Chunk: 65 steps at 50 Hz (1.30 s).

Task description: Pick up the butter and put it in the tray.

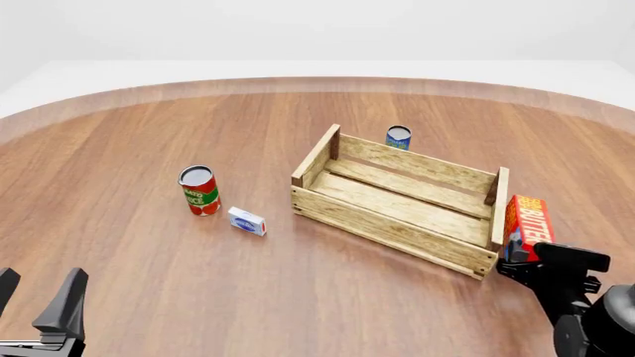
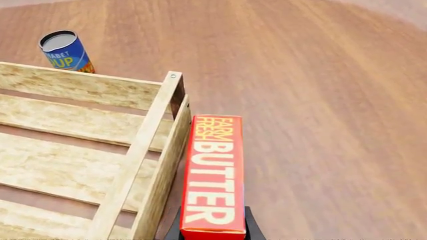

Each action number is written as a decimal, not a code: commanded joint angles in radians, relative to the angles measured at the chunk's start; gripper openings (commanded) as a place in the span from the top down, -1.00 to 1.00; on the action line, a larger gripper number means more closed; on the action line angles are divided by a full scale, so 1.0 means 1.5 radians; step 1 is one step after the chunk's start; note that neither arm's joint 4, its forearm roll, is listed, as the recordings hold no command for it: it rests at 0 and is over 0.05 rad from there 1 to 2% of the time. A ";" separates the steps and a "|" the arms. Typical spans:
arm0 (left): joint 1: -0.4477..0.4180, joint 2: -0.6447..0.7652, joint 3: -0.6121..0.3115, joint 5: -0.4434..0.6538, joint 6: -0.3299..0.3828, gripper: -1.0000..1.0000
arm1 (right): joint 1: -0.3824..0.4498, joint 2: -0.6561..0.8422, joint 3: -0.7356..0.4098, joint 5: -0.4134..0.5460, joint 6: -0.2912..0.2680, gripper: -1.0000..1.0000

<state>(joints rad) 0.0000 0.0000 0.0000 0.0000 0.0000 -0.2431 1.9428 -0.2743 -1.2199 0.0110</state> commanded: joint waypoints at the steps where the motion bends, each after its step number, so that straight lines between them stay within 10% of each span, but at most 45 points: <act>1: 0.000 0.000 0.000 0.000 0.000 -1.00 | -0.008 -0.011 0.011 0.000 0.010 1.00; 65: 0.000 0.000 0.000 0.000 0.000 -1.00 | -0.016 -0.274 0.181 0.000 0.009 1.00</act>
<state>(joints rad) 0.0000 0.0000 0.0000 0.0000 0.0000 -0.2667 1.6019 -0.0289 -1.2144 0.0032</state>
